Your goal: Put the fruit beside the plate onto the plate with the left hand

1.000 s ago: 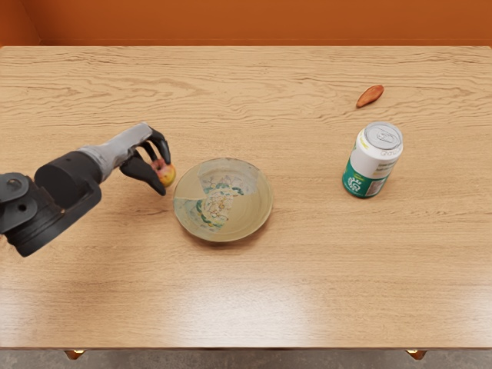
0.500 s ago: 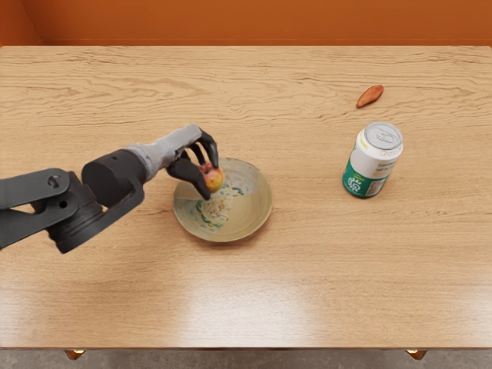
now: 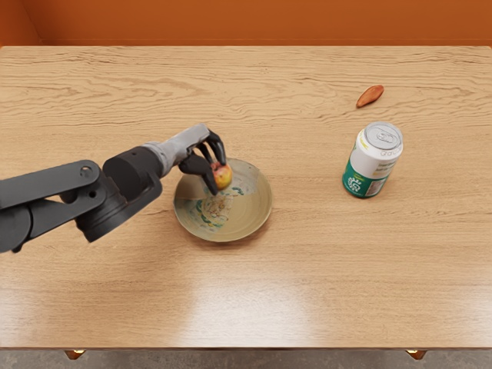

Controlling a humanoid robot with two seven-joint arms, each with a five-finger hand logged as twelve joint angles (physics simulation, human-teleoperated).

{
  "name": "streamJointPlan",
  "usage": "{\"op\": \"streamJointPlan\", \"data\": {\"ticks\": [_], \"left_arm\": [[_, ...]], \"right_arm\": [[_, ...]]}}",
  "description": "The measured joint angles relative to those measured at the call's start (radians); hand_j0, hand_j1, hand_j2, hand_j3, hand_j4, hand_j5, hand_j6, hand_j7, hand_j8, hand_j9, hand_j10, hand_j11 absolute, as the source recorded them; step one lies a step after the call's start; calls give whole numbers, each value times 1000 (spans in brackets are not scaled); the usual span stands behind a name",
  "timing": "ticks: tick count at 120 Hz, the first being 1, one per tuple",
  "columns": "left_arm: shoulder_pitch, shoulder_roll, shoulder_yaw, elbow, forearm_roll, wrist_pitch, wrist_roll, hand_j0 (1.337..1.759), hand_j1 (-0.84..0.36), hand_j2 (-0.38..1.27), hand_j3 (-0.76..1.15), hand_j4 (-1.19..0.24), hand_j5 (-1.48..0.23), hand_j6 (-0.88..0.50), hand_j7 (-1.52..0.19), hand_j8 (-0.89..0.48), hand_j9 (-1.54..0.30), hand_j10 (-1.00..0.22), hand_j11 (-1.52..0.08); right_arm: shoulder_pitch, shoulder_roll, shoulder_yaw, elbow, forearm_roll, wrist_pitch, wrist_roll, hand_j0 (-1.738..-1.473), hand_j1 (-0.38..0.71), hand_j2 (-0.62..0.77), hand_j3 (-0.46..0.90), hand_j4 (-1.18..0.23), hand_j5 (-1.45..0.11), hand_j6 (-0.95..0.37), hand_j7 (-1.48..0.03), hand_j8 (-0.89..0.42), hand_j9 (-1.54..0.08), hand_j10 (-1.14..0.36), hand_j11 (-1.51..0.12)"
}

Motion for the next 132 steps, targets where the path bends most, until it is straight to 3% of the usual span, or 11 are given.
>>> {"op": "streamJointPlan", "data": {"ticks": [5,24,37,52,79,95,116,132], "left_arm": [[1,6,-1,-1,0,1,0,1645,-576,1164,0,-823,-1221,-405,-1169,-471,-1171,-846,-1178],[25,0,-46,-25,4,20,1,1651,-366,648,0,-627,-883,-429,-858,-461,-863,-635,-867],[25,4,-57,-34,4,28,1,1654,-277,416,0,-541,-743,-425,-728,-443,-731,-546,-734],[26,10,-63,-47,1,33,1,1656,-206,263,0,-473,-637,-411,-629,-421,-631,-476,-632],[80,8,-152,-123,-181,25,1,1657,118,97,0,-198,-263,-177,-261,-180,-261,-198,-261],[78,158,-274,-148,-557,-59,1,1658,221,52,0,-110,-146,-100,-145,-101,-145,-111,-145],[99,427,-374,-149,-1106,-523,1,1658,285,24,0,-56,-73,-51,-72,-52,-72,-56,-72],[146,516,-385,-117,-1448,-779,1,1658,308,14,0,-34,-46,-32,-46,-33,-46,-35,-46]], "right_arm": [[0,0,0,0,0,0,0,-1658,-349,0,0,0,0,0,0,0,0,0,0],[1,0,1,0,1,0,0,-1658,-349,0,0,0,0,0,0,0,0,0,0],[2,0,1,0,1,0,0,-1658,-349,0,0,0,0,0,0,0,0,0,0],[2,0,1,0,1,0,0,-1658,-349,0,0,0,0,0,0,0,0,0,0],[2,0,2,0,1,0,-1,-1658,-349,0,0,0,0,0,0,0,0,0,0],[3,0,3,5,2,1,-1,-1658,-349,0,0,0,0,0,0,0,0,0,0],[4,0,4,21,2,1,-1,-1658,-349,0,0,0,0,0,0,0,0,0,0],[4,0,4,28,2,2,-1,-1658,-349,0,0,0,0,0,0,0,0,0,0]]}}
